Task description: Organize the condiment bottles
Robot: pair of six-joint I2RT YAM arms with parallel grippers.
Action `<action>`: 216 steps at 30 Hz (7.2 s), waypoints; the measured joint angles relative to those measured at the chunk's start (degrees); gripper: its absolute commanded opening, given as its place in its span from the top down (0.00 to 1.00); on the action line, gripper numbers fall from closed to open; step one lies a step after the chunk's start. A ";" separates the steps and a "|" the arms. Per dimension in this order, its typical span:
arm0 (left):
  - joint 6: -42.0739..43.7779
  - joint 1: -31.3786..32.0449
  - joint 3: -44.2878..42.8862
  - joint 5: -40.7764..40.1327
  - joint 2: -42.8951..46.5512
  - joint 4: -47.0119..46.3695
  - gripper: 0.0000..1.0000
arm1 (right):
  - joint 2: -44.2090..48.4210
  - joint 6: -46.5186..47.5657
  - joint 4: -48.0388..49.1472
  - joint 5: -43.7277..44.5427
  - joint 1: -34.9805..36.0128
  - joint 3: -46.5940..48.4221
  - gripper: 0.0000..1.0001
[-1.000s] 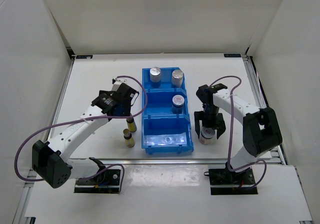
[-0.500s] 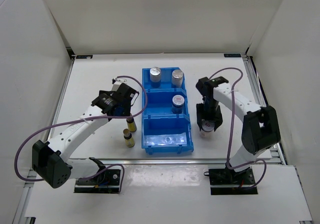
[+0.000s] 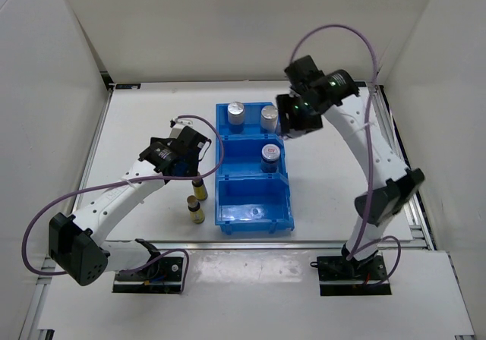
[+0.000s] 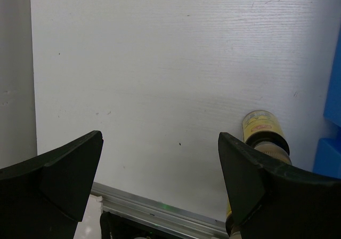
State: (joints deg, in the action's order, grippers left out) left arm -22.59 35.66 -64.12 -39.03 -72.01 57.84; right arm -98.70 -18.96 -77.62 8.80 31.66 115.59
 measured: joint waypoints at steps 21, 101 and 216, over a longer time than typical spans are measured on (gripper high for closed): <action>0.00 0.55 0.00 -0.81 0.02 0.02 0.00 | -26.62 9.01 -0.44 -13.00 7.78 17.27 1.00; 3.26 -6.27 -4.85 34.05 -6.01 -0.04 0.54 | -12.57 -1.60 7.06 -31.04 -13.62 12.98 0.00; 8.09 25.29 -40.63 33.94 -37.66 1.90 0.89 | 8.24 -1.68 1.07 -22.14 -23.02 -16.13 0.00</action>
State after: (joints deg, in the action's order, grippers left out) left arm -14.50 60.95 -104.75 -5.08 -109.67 59.75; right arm -90.45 -20.64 -76.55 -13.34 8.64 99.46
